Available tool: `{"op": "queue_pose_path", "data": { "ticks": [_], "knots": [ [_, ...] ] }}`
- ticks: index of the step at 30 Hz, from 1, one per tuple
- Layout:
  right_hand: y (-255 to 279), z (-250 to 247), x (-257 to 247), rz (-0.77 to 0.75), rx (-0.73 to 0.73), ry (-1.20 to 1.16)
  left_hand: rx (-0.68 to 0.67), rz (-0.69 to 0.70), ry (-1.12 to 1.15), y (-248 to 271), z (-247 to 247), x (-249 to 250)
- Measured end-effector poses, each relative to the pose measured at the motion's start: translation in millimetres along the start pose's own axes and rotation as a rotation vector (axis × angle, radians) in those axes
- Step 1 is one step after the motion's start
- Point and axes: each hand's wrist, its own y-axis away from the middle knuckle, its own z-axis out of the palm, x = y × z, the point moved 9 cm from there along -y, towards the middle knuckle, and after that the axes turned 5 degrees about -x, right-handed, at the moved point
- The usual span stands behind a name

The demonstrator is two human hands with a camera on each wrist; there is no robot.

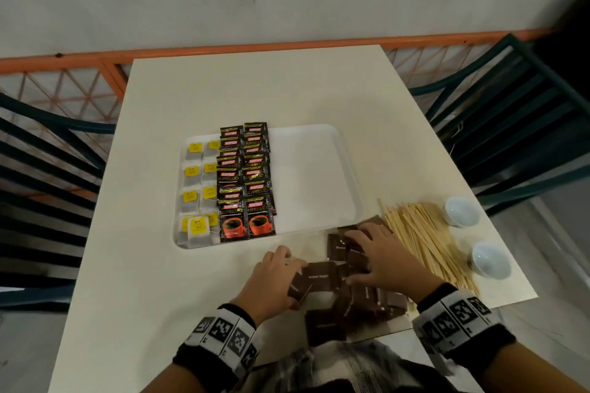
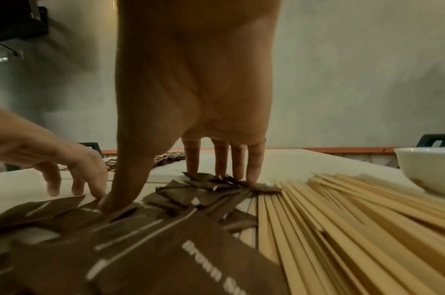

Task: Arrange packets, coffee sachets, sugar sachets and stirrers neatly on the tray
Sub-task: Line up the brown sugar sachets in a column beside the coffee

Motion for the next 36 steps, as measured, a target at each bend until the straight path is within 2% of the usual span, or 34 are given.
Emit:
{"op": "queue_pose_path", "data": {
  "ticks": [5, 9, 14, 17, 21, 23, 27, 31, 36],
  "knots": [
    [-8.8, -2.6, -2.7, -0.03, 0.06, 0.082, 0.106, -0.054, -0.012, -2.6, -4.0, 2.2],
    [-14.1, -10.3, -14.1, -0.112, 0.089, 0.181, 0.069, -0.161, 0.068, -3.7, 1.9, -9.3],
    [-8.2, -18.3, -35.9, -0.306, 0.077, 0.267, 0.035, -0.242, 0.222, 2.0, 1.7, -22.9],
    [-6.2, -27.4, -35.7, -0.358, 0.079, 0.165, 0.114, -0.235, 0.498, 11.1, -4.9, -28.5],
    [-9.0, -49.3, -26.3, -0.313, 0.106, -0.119, 0.253, -0.231, 1.175, 21.6, -11.1, -28.5],
    [-8.5, -65.5, -22.4, -0.289, 0.17, -0.295, 0.286, -0.207, 1.389, 22.6, -14.6, -21.9],
    [-4.5, -96.5, -29.5, -0.304, 0.291, -0.64, 0.323, -0.141, 1.559, 17.6, -27.1, -8.9],
    [1.9, -115.6, -62.0, -0.399, 0.406, -0.787, 0.307, -0.092, 1.655, 12.0, -41.4, 11.7],
    [9.1, -111.7, -103.7, -0.515, 0.448, -0.669, 0.289, 0.016, 1.961, 11.1, -55.2, 27.7]
  ]
}}
